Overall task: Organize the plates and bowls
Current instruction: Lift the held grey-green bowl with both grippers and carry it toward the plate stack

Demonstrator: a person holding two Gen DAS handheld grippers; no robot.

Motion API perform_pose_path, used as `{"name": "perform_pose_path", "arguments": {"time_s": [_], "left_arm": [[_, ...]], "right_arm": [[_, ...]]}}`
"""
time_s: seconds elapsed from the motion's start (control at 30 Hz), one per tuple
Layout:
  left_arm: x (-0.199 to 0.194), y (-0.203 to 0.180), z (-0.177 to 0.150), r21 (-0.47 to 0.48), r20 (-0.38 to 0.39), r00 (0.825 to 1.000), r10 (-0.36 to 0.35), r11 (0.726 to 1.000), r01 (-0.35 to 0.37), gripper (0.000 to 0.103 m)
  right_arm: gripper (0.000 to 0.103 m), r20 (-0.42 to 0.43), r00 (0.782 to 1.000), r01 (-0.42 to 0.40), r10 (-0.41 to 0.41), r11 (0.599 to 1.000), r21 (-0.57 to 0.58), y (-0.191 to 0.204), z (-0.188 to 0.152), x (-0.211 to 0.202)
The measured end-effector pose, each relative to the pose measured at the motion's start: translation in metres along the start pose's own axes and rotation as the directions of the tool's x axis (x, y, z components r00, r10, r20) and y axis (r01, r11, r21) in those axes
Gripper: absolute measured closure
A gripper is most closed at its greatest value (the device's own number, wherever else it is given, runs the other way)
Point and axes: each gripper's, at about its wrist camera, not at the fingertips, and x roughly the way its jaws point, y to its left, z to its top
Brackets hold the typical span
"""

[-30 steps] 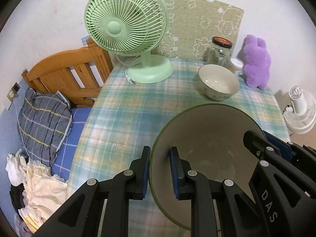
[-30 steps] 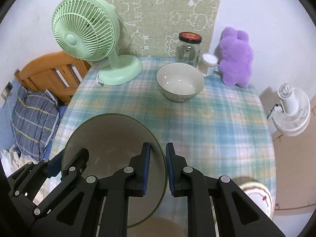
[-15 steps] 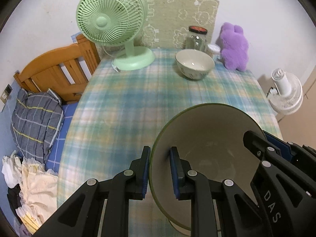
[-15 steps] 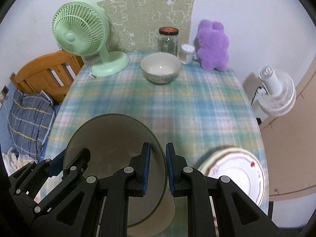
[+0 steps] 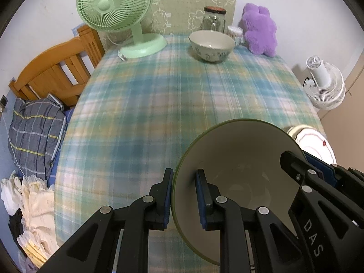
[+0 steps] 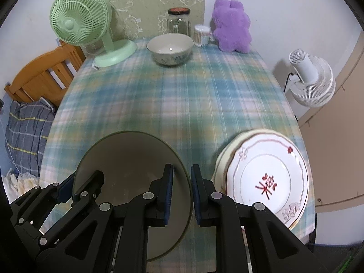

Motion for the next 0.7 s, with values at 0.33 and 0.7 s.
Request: {"name": "perform_pose_path", "arguments": {"time_s": [0.33,0.7], "left_arm": [[0.015,0.000,-0.012,0.003,-0.046,0.999,-0.002,1.000,0.003,0.086],[0.028,0.002,-0.015,-0.005,-0.072,0.997,-0.021,1.000,0.021,0.086]], "right_arm": [[0.084,-0.048,0.999,0.004,-0.004,1.000,0.008,-0.002,-0.014,0.015],[0.084,-0.073,0.997,0.018,-0.018,1.000,0.000,0.002,-0.017,0.027]]}}
